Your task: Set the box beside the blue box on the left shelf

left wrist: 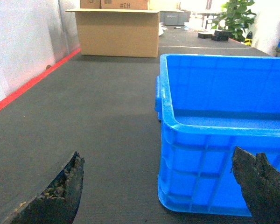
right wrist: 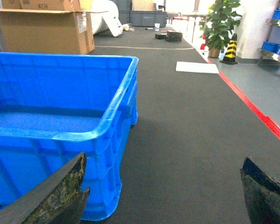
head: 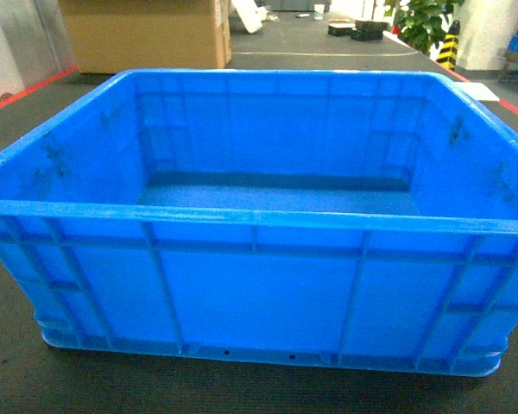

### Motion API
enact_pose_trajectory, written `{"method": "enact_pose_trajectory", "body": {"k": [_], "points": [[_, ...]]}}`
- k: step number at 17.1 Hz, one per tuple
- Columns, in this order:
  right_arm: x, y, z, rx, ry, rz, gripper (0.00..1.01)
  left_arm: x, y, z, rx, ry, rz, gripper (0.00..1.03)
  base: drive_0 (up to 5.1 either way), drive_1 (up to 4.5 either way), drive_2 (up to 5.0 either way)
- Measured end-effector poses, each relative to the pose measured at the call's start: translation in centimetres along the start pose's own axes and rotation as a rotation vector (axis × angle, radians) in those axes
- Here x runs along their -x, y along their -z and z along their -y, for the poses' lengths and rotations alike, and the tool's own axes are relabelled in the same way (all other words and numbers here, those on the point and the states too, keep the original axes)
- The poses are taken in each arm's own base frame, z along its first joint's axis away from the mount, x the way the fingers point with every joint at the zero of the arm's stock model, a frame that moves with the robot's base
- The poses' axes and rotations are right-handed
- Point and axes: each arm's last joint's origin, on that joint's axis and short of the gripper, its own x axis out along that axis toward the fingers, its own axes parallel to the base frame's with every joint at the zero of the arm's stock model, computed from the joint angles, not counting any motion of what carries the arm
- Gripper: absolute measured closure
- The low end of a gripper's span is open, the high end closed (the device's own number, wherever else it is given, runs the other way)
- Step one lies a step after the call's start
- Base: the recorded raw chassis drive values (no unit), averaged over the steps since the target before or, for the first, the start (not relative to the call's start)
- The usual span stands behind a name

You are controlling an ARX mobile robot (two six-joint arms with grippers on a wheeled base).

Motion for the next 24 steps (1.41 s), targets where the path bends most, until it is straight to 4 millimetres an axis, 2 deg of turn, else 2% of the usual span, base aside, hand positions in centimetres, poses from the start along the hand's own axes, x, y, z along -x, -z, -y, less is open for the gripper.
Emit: {"method": "enact_pose_trajectory", "body": {"k": [24], "points": [[0.00,0.00,0.00,0.000,0.000,0.000,0.03,0.00,-0.01,0.00,0.000,0.000,0.000,0.05,0.0,0.00,0.0]]}}
